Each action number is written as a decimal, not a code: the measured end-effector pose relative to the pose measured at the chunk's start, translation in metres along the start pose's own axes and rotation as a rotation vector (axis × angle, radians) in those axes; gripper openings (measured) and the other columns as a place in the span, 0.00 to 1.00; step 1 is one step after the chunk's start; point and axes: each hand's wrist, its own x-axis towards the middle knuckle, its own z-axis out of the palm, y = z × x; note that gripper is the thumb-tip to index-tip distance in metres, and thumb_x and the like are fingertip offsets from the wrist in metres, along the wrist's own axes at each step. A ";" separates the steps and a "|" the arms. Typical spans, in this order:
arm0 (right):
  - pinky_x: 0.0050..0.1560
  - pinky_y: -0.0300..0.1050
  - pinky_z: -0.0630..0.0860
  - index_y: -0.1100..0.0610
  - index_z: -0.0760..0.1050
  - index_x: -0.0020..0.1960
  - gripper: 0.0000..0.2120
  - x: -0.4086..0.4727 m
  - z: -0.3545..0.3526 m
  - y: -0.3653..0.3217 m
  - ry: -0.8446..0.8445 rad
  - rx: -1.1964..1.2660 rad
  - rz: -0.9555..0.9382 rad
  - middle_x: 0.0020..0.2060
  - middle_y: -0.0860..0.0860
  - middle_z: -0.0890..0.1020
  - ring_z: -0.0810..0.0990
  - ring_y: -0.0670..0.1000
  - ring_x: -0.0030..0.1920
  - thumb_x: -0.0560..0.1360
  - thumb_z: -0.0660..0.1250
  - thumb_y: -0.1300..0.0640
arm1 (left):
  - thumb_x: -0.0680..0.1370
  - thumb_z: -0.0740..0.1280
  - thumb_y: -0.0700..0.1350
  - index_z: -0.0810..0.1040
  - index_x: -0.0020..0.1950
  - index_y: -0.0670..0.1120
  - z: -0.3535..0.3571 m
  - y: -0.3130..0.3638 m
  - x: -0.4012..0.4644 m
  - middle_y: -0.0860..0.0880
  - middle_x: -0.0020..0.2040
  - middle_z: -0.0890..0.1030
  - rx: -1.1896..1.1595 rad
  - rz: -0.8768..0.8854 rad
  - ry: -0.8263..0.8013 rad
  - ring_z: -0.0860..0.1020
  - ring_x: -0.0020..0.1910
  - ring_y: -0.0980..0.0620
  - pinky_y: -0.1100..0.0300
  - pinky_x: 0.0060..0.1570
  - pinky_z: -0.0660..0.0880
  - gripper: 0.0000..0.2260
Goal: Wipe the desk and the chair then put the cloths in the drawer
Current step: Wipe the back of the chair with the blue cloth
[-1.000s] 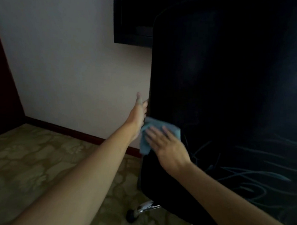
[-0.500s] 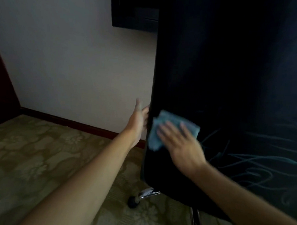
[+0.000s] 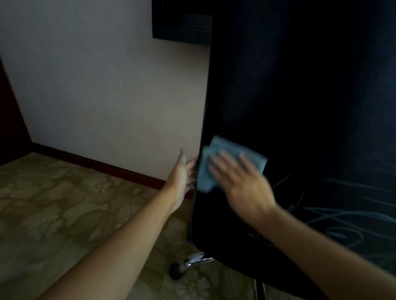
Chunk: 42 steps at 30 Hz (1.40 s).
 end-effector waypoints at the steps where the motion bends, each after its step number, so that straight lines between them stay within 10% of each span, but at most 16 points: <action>1: 0.76 0.56 0.48 0.56 0.67 0.74 0.28 0.023 -0.013 0.022 0.137 -0.008 0.087 0.74 0.53 0.67 0.62 0.55 0.75 0.74 0.64 0.56 | 0.80 0.42 0.68 0.68 0.74 0.50 -0.001 0.000 0.000 0.49 0.69 0.75 -0.006 -0.006 -0.002 0.77 0.59 0.53 0.55 0.58 0.67 0.34; 6: 0.76 0.60 0.42 0.57 0.65 0.75 0.26 0.090 -0.037 0.048 0.339 0.018 0.212 0.76 0.55 0.63 0.56 0.57 0.78 0.77 0.57 0.57 | 0.77 0.43 0.72 0.71 0.71 0.45 -0.012 -0.004 0.002 0.48 0.68 0.75 -0.072 -0.047 -0.028 0.74 0.66 0.49 0.52 0.66 0.65 0.39; 10: 0.77 0.61 0.42 0.56 0.66 0.75 0.29 -0.009 0.030 -0.044 -0.028 0.058 -0.048 0.75 0.53 0.65 0.59 0.55 0.76 0.74 0.61 0.53 | 0.78 0.44 0.71 0.78 0.61 0.44 -0.025 -0.014 0.001 0.44 0.56 0.84 -0.291 -0.067 -0.068 0.77 0.61 0.47 0.52 0.58 0.71 0.37; 14: 0.69 0.58 0.22 0.56 0.55 0.78 0.34 -0.083 0.069 -0.111 -0.499 0.112 -0.260 0.78 0.52 0.58 0.49 0.50 0.77 0.76 0.59 0.47 | 0.78 0.44 0.70 0.74 0.67 0.42 -0.040 -0.040 0.003 0.44 0.70 0.72 -0.180 -0.155 -0.062 0.67 0.73 0.45 0.51 0.69 0.61 0.39; 22: 0.77 0.58 0.41 0.60 0.65 0.75 0.27 0.041 0.029 -0.046 0.129 0.146 0.186 0.76 0.55 0.64 0.57 0.55 0.77 0.76 0.54 0.56 | 0.74 0.39 0.75 0.63 0.77 0.47 -0.071 -0.116 -0.002 0.46 0.78 0.62 0.013 -0.371 0.050 0.58 0.78 0.46 0.43 0.75 0.48 0.44; 31: 0.64 0.57 0.19 0.61 0.41 0.79 0.31 -0.059 0.094 -0.152 -0.521 0.222 -0.224 0.79 0.55 0.40 0.35 0.56 0.78 0.82 0.50 0.51 | 0.75 0.46 0.74 0.78 0.59 0.46 -0.087 -0.133 0.001 0.43 0.55 0.83 -0.250 -0.349 0.037 0.79 0.57 0.47 0.49 0.56 0.73 0.38; 39: 0.73 0.56 0.26 0.59 0.57 0.77 0.31 -0.011 0.078 -0.128 -0.223 0.258 0.019 0.78 0.54 0.57 0.47 0.54 0.78 0.77 0.56 0.49 | 0.76 0.51 0.72 0.74 0.69 0.44 -0.088 -0.147 -0.004 0.38 0.66 0.77 -0.422 -0.268 0.090 0.71 0.70 0.43 0.46 0.74 0.60 0.38; 42: 0.70 0.60 0.26 0.61 0.53 0.78 0.33 -0.048 0.098 -0.159 -0.385 0.208 -0.165 0.79 0.56 0.52 0.44 0.57 0.79 0.78 0.56 0.49 | 0.75 0.52 0.73 0.75 0.68 0.43 -0.093 -0.151 -0.003 0.40 0.62 0.80 -0.391 -0.280 0.103 0.77 0.63 0.43 0.47 0.66 0.69 0.39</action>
